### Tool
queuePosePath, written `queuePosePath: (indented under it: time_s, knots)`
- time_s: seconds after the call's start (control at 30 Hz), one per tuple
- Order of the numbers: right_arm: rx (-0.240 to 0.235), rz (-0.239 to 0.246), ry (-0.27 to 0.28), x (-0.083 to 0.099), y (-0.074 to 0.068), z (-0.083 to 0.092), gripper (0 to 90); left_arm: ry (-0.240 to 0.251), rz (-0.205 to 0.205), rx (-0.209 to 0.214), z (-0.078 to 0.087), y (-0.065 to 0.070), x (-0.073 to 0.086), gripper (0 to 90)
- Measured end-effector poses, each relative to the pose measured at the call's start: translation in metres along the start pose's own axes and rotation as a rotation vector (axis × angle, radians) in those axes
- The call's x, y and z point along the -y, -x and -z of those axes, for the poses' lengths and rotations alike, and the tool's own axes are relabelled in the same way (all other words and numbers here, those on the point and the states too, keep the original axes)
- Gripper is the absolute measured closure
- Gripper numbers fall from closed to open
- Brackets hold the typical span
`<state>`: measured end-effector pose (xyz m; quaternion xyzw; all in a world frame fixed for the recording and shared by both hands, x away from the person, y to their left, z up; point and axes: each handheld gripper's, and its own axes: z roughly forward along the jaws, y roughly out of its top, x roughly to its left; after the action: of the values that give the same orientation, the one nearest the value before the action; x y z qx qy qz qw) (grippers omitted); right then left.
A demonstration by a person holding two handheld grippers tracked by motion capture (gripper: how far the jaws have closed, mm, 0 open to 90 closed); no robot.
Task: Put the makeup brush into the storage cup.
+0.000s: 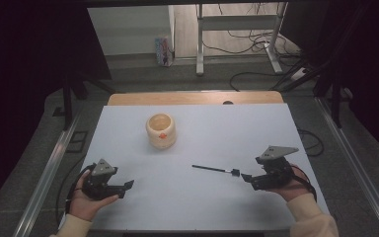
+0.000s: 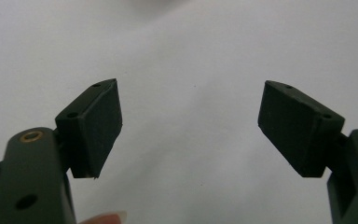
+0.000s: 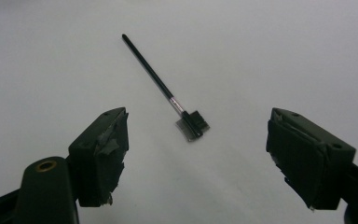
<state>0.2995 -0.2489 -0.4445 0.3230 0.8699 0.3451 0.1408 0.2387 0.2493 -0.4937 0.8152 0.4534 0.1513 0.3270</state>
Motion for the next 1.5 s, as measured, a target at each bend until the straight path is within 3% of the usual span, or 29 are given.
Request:
queuePosePath:
  time_s: [0.53, 0.67, 0.9, 1.5]
  knots:
    - [-0.024, 0.029, -0.020, -0.021, -0.001, -0.019, 22.7, -0.003, 0.005, -0.003, 0.000, 0.000, 0.000, 22.0]
    - [-0.033, 0.064, -0.053, -0.030, -0.006, -0.029, 24.4, 0.000, 0.007, 0.014, 0.000, 0.001, 0.000, 22.0]
    - [-0.055, 0.100, -0.084, -0.041, -0.007, -0.038, 26.8, -0.002, -0.001, 0.007, 0.000, 0.002, 0.000, 22.0]
    - [-0.107, 0.164, -0.176, -0.059, -0.009, -0.069, 31.2, -0.005, -0.005, 0.011, -0.001, 0.002, 0.000, 21.9]
